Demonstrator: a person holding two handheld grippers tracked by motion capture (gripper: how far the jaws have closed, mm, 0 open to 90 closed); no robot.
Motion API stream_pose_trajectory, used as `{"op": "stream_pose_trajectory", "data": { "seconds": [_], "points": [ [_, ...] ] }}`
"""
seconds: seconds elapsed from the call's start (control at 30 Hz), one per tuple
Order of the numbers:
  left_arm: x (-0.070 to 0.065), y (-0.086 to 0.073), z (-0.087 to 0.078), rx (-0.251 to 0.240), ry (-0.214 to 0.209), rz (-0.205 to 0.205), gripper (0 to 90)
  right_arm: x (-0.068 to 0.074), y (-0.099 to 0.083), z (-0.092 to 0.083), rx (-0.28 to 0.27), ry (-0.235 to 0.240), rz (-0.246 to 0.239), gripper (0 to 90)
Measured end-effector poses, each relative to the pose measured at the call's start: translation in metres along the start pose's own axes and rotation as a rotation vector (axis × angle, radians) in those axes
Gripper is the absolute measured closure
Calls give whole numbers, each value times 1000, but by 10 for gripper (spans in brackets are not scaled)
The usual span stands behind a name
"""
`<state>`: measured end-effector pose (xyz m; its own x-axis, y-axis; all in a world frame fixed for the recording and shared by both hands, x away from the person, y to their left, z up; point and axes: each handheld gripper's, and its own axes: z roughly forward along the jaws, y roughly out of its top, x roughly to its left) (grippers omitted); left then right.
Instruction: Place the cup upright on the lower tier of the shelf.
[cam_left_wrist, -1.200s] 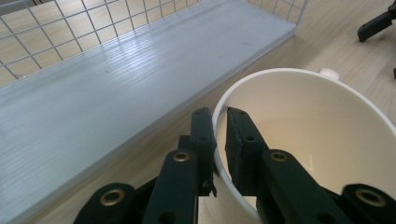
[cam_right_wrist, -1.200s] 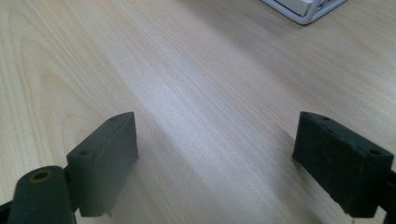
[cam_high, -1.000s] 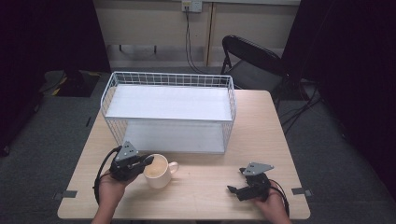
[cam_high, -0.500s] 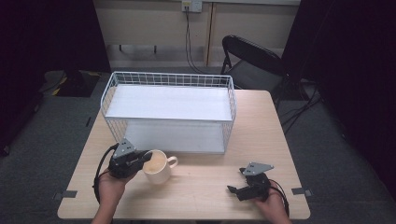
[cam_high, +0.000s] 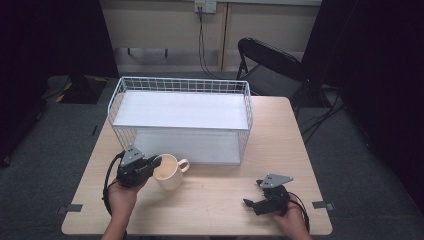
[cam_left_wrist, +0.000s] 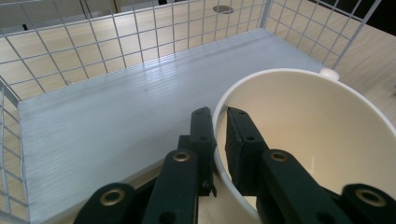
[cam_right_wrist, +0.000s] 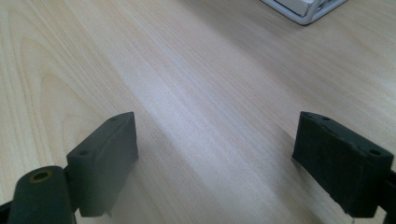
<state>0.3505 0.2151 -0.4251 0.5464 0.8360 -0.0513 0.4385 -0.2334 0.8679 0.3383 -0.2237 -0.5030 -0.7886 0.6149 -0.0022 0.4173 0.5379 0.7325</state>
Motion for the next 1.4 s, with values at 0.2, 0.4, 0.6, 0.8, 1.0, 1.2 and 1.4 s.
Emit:
{"op": "stream_pose_trajectory", "data": {
  "seconds": [0.2, 0.4, 0.6, 0.8, 1.0, 1.2, 1.4],
  "points": [
    [-1, 3, 5, -8, 25, -10, 817, 0, 0, 0, 0, 0, 0, 130],
    [0, 5, 10, -15, 44, -31, 818, 0, 0, 0, 0, 0, 0, 130],
    [1, 7, 13, -19, 76, -33, 818, 0, 0, 0, 0, 0, 0, 130],
    [2, 9, 16, -21, 101, -32, 818, 0, 0, 0, 0, 0, 0, 130],
    [2, 10, 19, -37, 124, -42, 818, 0, 0, 0, 0, 0, 0, 130],
    [2, 12, 23, -42, 143, -56, 818, 0, 0, 0, 0, 0, 0, 130],
    [3, 15, 26, -40, 150, -58, 817, 0, 0, 0, 0, 0, 0, 130]
  ]
}}
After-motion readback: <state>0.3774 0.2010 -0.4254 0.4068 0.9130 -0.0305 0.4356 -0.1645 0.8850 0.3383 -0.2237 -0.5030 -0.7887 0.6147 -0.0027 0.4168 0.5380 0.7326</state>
